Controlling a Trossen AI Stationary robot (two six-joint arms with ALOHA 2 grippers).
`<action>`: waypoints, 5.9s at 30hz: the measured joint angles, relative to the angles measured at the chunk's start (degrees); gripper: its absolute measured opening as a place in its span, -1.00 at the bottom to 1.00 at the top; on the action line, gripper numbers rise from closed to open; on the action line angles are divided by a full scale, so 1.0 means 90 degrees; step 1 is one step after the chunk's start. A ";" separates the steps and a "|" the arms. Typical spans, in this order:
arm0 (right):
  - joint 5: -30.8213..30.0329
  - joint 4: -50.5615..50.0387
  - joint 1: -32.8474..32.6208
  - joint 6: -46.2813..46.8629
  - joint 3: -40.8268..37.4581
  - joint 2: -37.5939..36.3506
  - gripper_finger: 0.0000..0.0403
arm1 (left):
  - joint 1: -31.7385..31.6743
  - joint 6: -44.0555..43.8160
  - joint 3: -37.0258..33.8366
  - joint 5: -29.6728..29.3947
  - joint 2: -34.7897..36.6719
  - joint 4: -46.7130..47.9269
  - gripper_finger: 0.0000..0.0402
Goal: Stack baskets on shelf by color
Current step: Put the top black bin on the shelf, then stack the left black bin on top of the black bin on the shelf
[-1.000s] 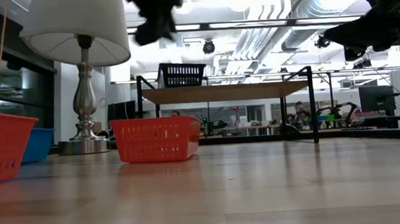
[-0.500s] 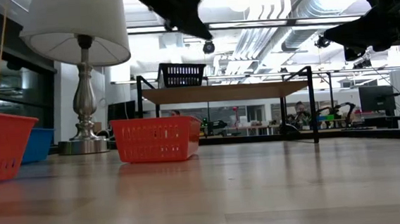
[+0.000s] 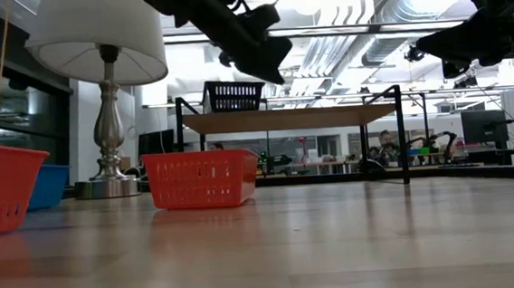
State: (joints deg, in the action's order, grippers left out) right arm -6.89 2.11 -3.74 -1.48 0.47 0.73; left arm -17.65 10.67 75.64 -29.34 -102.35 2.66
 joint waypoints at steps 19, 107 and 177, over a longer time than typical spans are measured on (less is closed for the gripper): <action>0.0000 0.0000 0.0001 0.0000 0.0002 0.0000 -1.00 | 0.0105 0.0328 0.0000 -0.0927 0.0116 0.1073 -1.00; 0.0000 0.0000 0.0002 0.0000 0.0000 0.0000 -1.00 | -0.2217 0.2043 0.2000 0.1363 0.0682 0.5611 -1.00; 0.0000 0.0000 0.0001 0.0000 0.0000 0.0001 -1.00 | 0.1692 -0.0737 0.1434 0.1319 0.2151 0.6673 -0.91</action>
State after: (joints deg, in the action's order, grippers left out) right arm -6.90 2.11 -3.74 -1.48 0.47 0.74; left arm -2.42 4.04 88.54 -17.47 -82.98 62.72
